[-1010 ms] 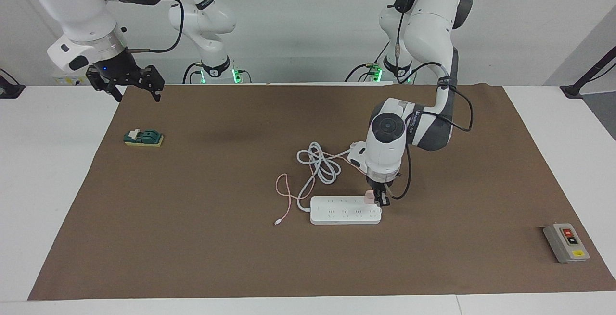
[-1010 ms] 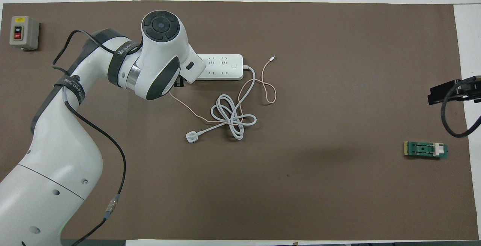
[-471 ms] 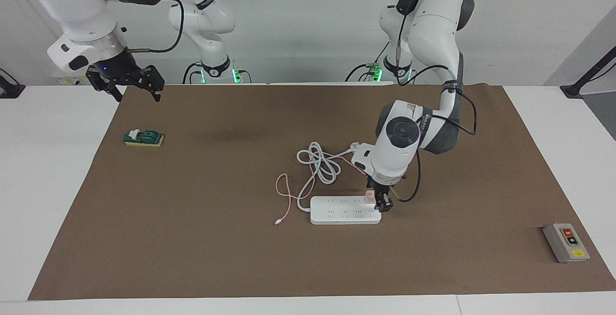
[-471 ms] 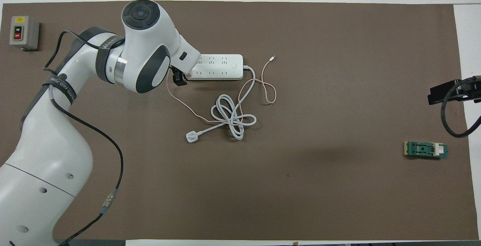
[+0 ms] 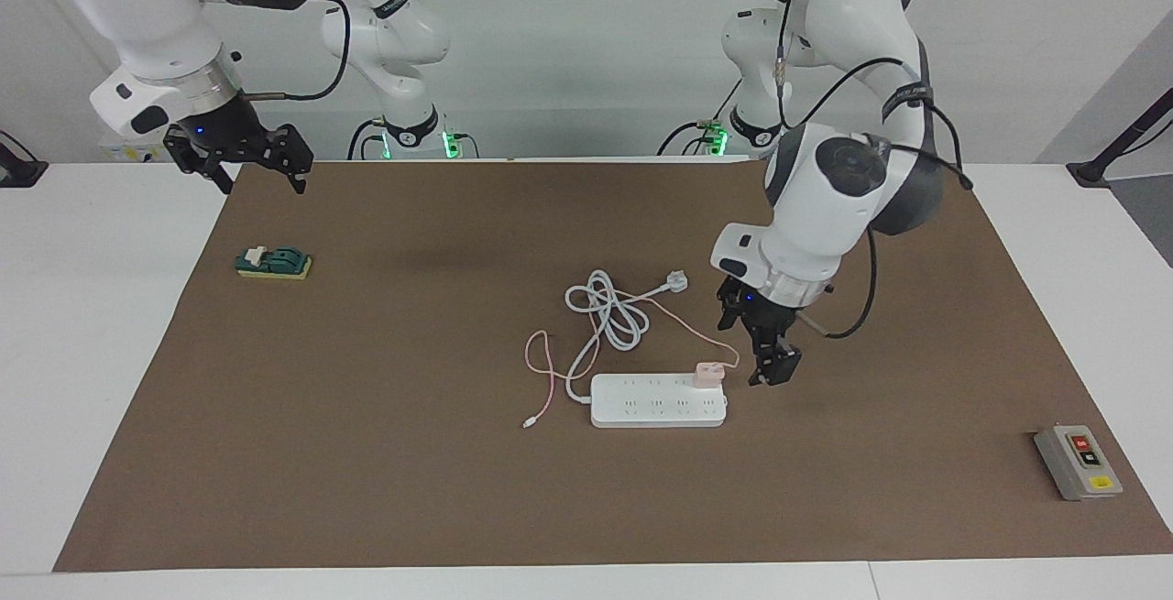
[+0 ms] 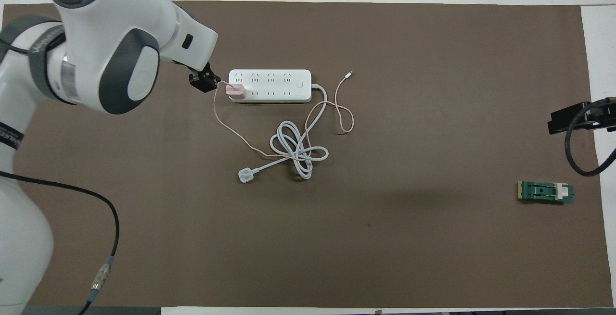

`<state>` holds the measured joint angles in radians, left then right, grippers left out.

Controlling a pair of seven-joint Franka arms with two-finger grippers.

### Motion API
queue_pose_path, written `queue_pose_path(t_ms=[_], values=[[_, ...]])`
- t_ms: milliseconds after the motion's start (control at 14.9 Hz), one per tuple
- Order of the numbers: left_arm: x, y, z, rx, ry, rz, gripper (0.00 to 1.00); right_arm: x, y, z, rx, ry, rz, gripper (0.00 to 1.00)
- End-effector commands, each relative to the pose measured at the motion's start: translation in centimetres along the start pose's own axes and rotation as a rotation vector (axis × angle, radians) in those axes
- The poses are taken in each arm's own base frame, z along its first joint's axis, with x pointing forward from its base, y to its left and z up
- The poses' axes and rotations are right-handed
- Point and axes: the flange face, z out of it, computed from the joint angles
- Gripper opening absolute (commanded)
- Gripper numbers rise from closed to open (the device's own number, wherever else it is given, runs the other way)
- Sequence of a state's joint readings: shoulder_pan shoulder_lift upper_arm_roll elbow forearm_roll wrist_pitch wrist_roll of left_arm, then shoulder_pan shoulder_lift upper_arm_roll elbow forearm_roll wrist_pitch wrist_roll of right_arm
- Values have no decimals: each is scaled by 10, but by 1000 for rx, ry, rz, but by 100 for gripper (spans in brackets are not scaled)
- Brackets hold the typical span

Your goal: Plug charger into power strip

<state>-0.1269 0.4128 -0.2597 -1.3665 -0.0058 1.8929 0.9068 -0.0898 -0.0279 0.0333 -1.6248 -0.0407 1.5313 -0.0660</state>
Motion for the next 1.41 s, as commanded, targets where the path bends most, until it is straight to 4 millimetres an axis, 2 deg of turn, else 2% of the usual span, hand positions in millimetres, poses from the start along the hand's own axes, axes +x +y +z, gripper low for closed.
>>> queue_pose_path(t_ms=[0,135,269,404,538,606,740,1077,1279,1346], values=[[-24,14,-49,-65,-33,-293,100,-4,5,-2,-4,16,-7,100],[-38,31,-79,-82,-107,-521,100,-4,5,-3,-3,19,-7,100],[-75,23,-109,-69,-117,-707,100,-5,5,-3,-3,19,-7,100],[-128,19,-139,-75,-160,-974,100,-4,5,-2,-4,16,-7,100],[-167,14,-158,-32,-180,-1249,100,-5,5,-3,-2,18,-7,100],[-178,14,-164,-25,-183,-1329,100,-4,5,-3,-4,17,-7,100],[-186,27,-171,-33,-226,-1378,100,-4,5,-2,-2,18,-7,100],[-180,58,-177,-42,-282,-1341,100,-5,4,-3,-4,19,-9,100],[-186,52,-176,-8,-214,-1368,100,-5,4,-3,-4,19,-9,100],[-181,53,-169,31,-178,-1357,100,-5,4,-3,-3,19,-9,100]])
